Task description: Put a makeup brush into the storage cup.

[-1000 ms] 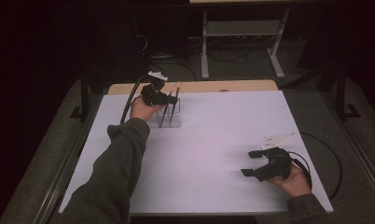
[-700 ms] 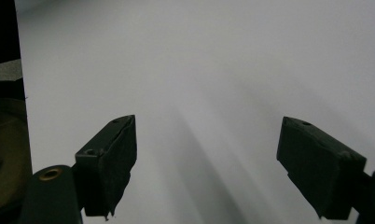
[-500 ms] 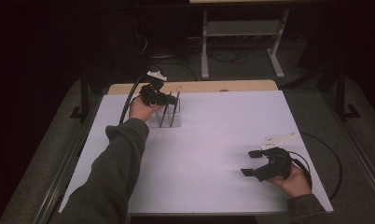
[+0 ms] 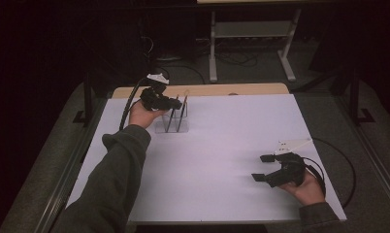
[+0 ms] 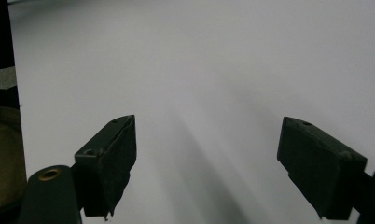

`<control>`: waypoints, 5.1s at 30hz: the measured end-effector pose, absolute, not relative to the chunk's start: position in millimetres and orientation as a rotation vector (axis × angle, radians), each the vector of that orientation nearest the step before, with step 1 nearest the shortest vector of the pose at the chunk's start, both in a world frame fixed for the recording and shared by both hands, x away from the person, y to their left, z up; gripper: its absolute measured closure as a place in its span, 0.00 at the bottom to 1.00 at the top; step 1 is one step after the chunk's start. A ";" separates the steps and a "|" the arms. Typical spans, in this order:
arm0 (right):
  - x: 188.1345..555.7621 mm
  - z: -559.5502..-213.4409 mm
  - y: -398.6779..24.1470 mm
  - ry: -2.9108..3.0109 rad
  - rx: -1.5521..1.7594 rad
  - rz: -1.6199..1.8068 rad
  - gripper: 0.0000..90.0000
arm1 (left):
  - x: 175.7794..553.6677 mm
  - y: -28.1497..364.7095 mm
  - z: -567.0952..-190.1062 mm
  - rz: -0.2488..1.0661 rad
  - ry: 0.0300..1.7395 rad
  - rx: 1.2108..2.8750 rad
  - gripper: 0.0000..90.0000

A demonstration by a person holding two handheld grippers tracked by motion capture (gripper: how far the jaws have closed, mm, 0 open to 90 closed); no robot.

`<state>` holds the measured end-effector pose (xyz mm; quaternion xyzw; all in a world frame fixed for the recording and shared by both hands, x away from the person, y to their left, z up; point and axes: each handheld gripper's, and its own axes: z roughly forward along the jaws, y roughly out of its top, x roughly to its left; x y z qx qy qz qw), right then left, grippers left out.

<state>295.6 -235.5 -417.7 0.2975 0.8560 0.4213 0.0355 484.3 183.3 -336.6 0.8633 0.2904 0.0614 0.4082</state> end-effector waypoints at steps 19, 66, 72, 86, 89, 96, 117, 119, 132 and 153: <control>297.1 -415.8 -237.3 2.572 0.938 1.293 0.20 | 453.0 205.3 -332.8 0.158 0.714 2.150 0.73; 293.9 -413.5 -244.2 2.473 0.974 1.275 0.20 | 389.0 210.3 -342.7 0.150 0.667 2.141 0.49; 294.1 -414.0 -245.2 2.467 0.982 1.271 0.20 | 380.8 212.4 -342.5 0.154 0.671 2.134 0.46; 291.6 -412.9 -248.9 2.442 0.996 1.257 0.19 | 362.0 218.2 -348.3 0.179 0.679 2.116 0.37; 290.6 -413.1 -249.9 2.429 0.989 1.253 0.18 | 356.6 218.4 -352.9 0.182 0.677 2.129 0.35; 289.0 -410.8 -251.0 2.411 0.987 1.264 0.18 | 345.5 221.3 -359.0 0.196 0.699 2.109 0.31; 288.8 -410.9 -244.0 2.409 0.990 1.252 0.18 | 319.2 237.4 -377.6 0.241 0.727 2.064 0.28; 289.0 -411.0 -243.6 2.408 0.985 1.247 0.18 | 316.5 239.3 -379.1 0.251 0.730 2.058 0.28; 288.0 -410.9 -243.4 2.396 0.988 1.239 0.18 | 301.7 248.8 -387.1 0.276 0.757 2.028 0.26; 281.0 -412.0 -238.8 2.357 1.001 1.229 0.18 | 283.6 270.7 -393.3 0.329 0.804 1.982 0.24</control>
